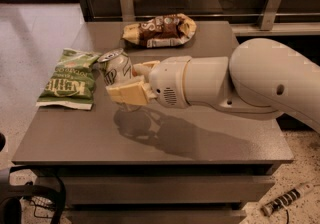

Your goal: Place 7up can upright

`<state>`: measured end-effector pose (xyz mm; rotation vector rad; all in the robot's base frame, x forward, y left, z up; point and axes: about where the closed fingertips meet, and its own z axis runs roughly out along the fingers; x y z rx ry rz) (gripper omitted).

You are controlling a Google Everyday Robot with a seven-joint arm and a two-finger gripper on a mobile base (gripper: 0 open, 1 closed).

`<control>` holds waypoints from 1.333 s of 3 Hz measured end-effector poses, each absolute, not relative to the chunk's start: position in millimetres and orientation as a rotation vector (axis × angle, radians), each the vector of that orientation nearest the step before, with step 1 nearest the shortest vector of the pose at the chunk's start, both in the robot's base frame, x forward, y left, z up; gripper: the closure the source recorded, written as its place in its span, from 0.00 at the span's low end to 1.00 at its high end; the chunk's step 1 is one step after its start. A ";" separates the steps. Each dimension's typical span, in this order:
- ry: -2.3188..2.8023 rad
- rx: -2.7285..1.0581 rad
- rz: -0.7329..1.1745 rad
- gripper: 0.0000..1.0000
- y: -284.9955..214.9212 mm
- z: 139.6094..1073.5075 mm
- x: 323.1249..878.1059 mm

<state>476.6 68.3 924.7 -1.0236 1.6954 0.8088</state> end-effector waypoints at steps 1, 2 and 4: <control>1.676 -1.066 0.773 1.00 71.4 927.1 474.7; 1.664 -0.994 0.798 1.00 76.2 912.0 477.1; 1.477 -0.909 0.800 1.00 95.6 885.0 492.4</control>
Offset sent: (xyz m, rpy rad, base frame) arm 0.0033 0.0179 -0.0197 0.0526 -0.1109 -0.0179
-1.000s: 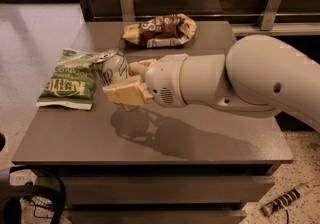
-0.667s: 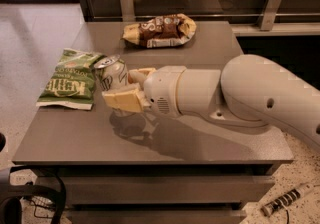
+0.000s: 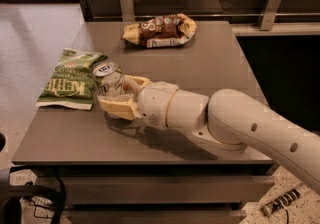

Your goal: Place 7up can upright

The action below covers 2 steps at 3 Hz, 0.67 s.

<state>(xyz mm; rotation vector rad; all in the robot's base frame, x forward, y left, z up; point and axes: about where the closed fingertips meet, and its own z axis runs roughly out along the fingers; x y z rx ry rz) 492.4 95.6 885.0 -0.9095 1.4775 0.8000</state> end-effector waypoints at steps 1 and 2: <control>1.479 -0.880 0.768 1.00 95.5 872.5 488.0; 1.515 -0.846 0.729 0.97 93.4 858.8 477.5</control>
Offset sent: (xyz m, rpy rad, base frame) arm -0.0249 -0.0086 -0.0415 -0.0214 0.0204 -0.1447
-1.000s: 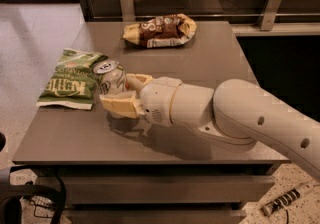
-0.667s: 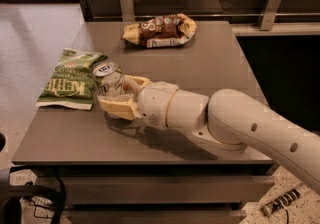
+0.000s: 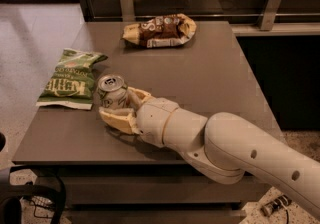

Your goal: Place 7up can upright

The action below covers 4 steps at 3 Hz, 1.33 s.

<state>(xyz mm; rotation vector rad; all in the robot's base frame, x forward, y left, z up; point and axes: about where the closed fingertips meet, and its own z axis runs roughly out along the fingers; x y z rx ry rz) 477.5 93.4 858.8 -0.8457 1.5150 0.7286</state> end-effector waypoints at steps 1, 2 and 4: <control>1.510 -0.852 0.734 0.75 95.1 860.5 477.7; 1.508 -0.856 0.736 0.44 97.1 861.2 476.9; 1.505 -0.862 0.738 0.00 100.2 862.1 475.5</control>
Offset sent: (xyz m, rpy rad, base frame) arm 0.0002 0.0016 0.0016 0.0011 -0.0020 0.0074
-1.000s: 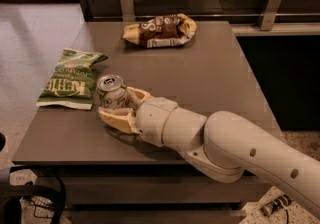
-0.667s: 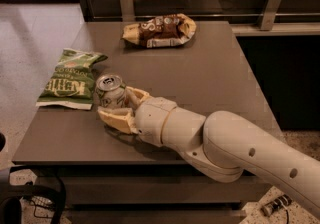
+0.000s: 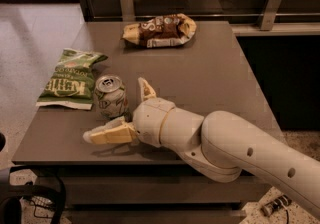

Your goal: Place 7up can upright

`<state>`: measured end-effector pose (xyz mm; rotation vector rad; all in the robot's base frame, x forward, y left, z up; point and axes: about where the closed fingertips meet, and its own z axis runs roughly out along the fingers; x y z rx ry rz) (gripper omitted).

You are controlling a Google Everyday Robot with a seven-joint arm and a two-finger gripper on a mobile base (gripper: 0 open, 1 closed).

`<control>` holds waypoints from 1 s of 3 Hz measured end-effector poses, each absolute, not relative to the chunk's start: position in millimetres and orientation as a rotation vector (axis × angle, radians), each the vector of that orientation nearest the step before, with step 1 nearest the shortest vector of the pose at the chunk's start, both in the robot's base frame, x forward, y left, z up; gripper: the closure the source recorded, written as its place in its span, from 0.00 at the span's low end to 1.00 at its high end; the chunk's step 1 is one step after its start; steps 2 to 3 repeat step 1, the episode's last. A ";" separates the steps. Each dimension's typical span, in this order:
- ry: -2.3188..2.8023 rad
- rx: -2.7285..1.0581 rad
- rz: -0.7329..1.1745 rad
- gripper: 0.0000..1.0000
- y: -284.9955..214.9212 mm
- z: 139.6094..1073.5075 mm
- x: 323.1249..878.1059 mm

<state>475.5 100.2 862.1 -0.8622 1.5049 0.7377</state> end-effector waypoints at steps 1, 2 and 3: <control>1.505 -0.862 0.738 0.00 100.2 862.1 475.5; 1.505 -0.862 0.738 0.00 100.2 862.1 475.5; 1.505 -0.862 0.738 0.00 100.2 862.1 475.5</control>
Offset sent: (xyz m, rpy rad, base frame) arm 0.0000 0.0000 0.0000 0.0000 0.0000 0.0000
